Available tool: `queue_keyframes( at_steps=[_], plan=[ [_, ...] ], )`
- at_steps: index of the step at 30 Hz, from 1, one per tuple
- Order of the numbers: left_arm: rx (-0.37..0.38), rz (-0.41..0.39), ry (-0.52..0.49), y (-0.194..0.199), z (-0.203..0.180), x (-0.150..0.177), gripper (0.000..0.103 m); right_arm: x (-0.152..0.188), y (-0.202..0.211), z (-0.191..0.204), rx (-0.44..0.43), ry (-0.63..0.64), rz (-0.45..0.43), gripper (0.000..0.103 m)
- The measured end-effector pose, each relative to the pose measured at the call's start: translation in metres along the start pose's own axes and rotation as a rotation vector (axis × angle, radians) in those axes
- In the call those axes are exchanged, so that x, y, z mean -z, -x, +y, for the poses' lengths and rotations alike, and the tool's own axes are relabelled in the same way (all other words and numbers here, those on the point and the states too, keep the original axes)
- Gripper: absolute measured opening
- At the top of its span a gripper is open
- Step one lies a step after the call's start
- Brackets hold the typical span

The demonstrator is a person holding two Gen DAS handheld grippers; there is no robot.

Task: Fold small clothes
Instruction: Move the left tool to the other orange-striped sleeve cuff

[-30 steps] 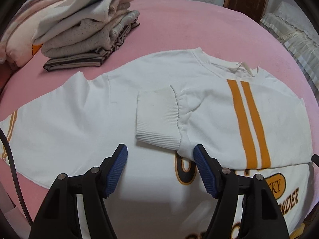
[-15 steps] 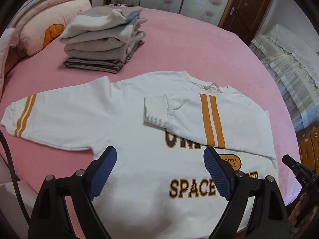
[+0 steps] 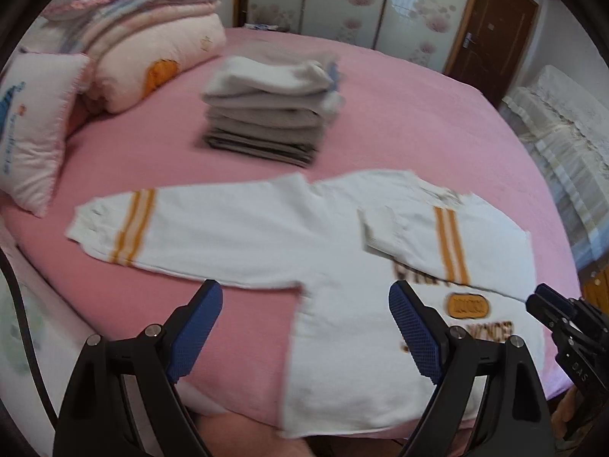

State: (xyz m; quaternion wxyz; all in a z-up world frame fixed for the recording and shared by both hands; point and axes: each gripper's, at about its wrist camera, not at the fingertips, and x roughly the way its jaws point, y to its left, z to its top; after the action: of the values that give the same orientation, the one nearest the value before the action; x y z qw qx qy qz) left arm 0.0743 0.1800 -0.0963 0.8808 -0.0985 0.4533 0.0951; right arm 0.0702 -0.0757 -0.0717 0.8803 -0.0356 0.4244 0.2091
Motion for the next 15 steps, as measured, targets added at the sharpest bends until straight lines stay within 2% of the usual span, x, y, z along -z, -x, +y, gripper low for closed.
queue_keyframes(
  at_steps=[3, 8, 12, 15],
  plan=[
    [-0.103, -0.044, 0.016, 0.008, 0.046, -0.015, 0.088, -0.021, -0.012, 0.042, -0.031, 0.097, -0.015, 0.025],
    [-0.211, -0.027, 0.12, 0.0, 0.127, -0.03, 0.088, -0.052, -0.046, 0.107, -0.086, 0.22, -0.018, 0.025],
    [-0.199, 0.076, 0.324, -0.022, 0.192, -0.033, 0.088, -0.07, -0.075, 0.149, -0.145, 0.258, 0.001, 0.025],
    [-0.145, 0.146, 0.515, -0.042, 0.231, -0.03, 0.087, -0.077, -0.092, 0.172, -0.18, 0.283, 0.009, 0.025]
  ],
)
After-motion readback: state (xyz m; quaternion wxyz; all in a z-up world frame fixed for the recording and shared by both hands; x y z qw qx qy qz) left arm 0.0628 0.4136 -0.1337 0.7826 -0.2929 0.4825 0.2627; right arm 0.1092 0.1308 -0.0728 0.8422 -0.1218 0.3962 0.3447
